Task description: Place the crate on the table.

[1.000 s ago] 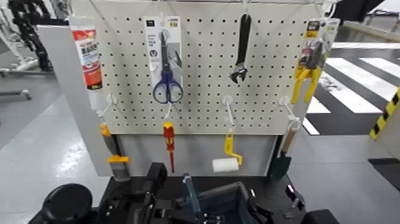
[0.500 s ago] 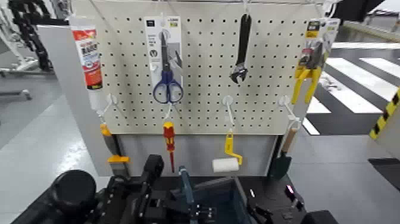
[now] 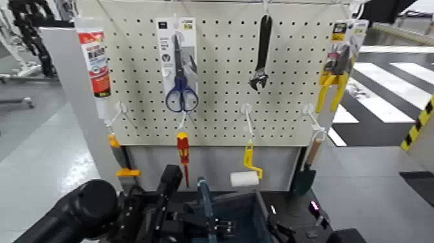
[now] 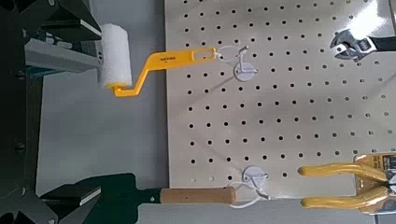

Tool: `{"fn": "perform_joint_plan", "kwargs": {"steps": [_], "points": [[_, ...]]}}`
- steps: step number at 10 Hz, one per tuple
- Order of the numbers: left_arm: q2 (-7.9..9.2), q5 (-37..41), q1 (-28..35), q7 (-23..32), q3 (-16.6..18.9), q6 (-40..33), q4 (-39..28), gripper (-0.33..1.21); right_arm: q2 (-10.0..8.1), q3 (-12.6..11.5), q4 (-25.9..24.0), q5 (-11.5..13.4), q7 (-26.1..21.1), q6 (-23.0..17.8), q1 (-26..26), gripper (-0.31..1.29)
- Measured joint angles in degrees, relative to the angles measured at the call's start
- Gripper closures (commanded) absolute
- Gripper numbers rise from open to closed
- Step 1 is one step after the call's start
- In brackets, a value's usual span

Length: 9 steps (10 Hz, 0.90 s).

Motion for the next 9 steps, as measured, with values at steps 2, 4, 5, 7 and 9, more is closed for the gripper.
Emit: {"fn": "perform_joint_plan", "kwargs": {"steps": [2, 4, 5, 7, 9], "points": [[-0.32, -0.1, -0.9, -1.7, -2.0, -1.1, 1.9, 1.19, 0.03, 0.1, 0.2, -0.1, 0.0, -0.3, 0.0, 0.14], [-0.47, -0.1, -1.2, -3.0, -3.0, -2.0, 3.5, 1.19, 0.08, 0.2, 0.4, -0.2, 0.0, -0.5, -0.1, 0.14], [-0.52, -0.1, -1.4, -3.1, -3.3, -2.3, 4.3, 1.19, 0.08, 0.3, 0.5, -0.3, 0.0, -0.6, -0.1, 0.14], [-0.63, -0.1, -1.7, -3.7, -3.8, -2.6, 5.3, 1.19, 0.09, 0.4, 0.6, -0.4, 0.0, -0.7, -0.2, 0.14], [-0.64, -0.2, -2.5, -4.7, -4.6, -2.8, 6.6, 1.19, 0.08, 0.5, 0.7, -0.5, 0.0, -0.9, -0.3, 0.14]]}}
